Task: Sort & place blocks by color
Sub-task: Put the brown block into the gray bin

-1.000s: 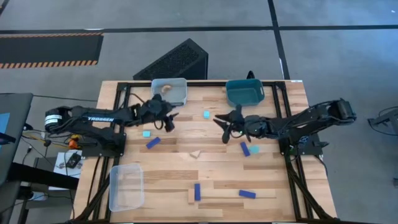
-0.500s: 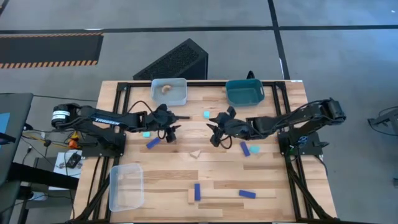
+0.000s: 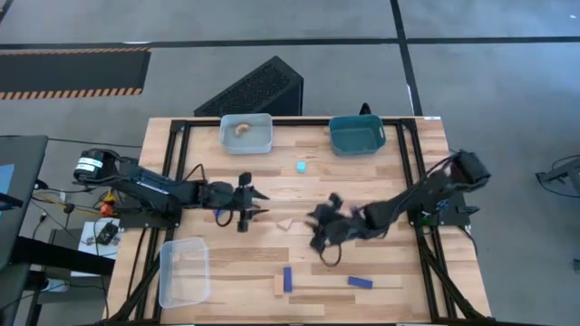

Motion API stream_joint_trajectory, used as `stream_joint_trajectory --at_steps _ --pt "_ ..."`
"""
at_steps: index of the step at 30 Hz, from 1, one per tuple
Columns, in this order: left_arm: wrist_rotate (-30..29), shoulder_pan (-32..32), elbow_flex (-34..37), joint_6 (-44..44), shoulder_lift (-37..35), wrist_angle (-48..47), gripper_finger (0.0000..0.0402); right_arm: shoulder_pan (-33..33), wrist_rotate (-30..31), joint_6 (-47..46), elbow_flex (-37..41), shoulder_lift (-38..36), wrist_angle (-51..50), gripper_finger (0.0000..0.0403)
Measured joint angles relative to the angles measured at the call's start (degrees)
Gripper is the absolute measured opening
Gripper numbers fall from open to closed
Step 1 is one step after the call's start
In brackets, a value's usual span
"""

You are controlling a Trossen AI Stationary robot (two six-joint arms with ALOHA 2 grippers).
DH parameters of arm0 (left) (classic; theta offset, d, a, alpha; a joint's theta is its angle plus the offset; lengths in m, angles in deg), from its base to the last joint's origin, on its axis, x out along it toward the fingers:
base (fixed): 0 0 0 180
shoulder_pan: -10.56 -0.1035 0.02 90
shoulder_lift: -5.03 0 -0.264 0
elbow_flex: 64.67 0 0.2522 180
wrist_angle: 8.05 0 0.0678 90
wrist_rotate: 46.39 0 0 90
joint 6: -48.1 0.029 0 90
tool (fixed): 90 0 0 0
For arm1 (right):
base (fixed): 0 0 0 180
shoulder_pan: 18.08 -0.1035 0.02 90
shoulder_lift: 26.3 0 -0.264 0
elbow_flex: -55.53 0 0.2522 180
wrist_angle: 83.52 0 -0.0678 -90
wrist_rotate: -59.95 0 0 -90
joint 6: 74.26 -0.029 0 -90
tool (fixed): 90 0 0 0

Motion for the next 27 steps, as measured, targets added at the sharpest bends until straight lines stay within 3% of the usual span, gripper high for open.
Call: stream_joint_trajectory --at_steps 5,8,11,16,27 --pt "0.1 0.7 1.9 2.5 0.3 2.9 0.016 1.4 -0.3 5.6 -1.7 8.3 10.7 0.0196" --pt "2.5 0.7 1.9 3.0 0.3 2.7 0.016 3.5 -2.5 8.2 -3.8 11.3 8.9 0.0233" --pt "5.3 1.0 1.9 4.2 0.3 3.1 0.016 6.0 -9.9 11.6 -6.2 12.8 7.2 0.0256" --pt "6.3 1.4 1.8 7.2 1.7 4.8 0.016 9.6 -19.8 16.7 -7.0 14.5 7.4 0.0263" --pt "5.5 1.3 1.9 7.8 8.0 11.1 0.0186 13.6 -30.0 23.2 -7.0 17.5 7.5 0.0261"
